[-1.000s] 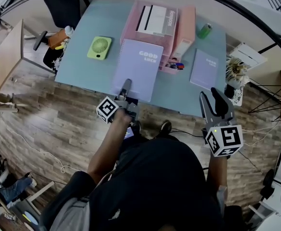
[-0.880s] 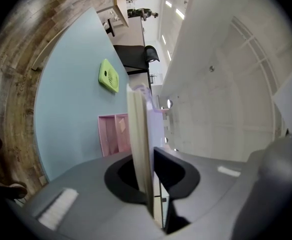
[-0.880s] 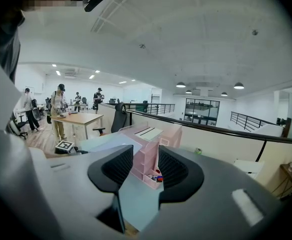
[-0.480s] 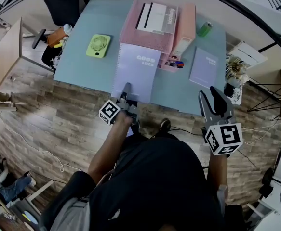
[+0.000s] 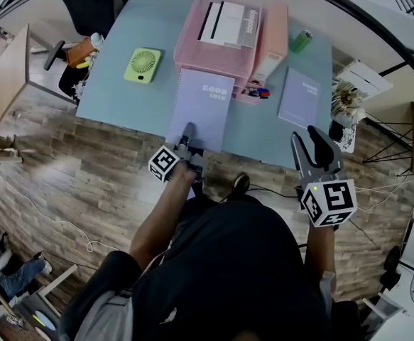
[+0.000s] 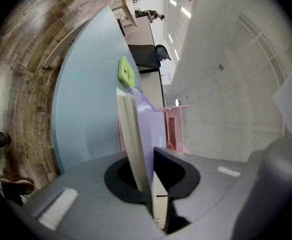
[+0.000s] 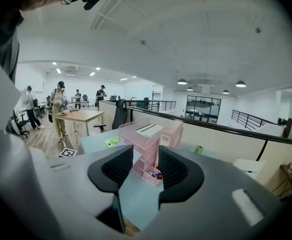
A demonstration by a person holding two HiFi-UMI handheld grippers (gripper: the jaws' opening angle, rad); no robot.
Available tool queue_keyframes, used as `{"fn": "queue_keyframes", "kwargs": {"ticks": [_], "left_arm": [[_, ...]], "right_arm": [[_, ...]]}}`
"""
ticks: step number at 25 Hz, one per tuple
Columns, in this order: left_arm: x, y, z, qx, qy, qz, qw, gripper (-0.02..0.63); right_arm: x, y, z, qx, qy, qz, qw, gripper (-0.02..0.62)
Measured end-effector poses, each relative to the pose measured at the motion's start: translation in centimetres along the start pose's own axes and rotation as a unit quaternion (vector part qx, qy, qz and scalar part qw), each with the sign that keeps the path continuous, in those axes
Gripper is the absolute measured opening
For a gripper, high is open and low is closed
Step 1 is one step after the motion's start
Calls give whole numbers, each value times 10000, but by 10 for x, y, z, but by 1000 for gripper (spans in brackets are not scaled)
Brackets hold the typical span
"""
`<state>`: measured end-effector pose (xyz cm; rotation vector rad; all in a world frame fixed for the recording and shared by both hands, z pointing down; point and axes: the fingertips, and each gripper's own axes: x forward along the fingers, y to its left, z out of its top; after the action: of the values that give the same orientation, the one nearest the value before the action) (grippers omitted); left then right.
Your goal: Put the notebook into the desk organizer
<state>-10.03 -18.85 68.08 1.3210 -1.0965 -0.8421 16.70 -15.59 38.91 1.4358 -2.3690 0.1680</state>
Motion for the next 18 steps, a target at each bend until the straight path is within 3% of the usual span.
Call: {"fn": "queue_keyframes", "kwargs": {"ticks": [18], "left_arm": [[64,-47,11,-68,-5,-342,9994,87]], "right_arm": [[9,-14,-5,94,101,-68,9999,155]]}}
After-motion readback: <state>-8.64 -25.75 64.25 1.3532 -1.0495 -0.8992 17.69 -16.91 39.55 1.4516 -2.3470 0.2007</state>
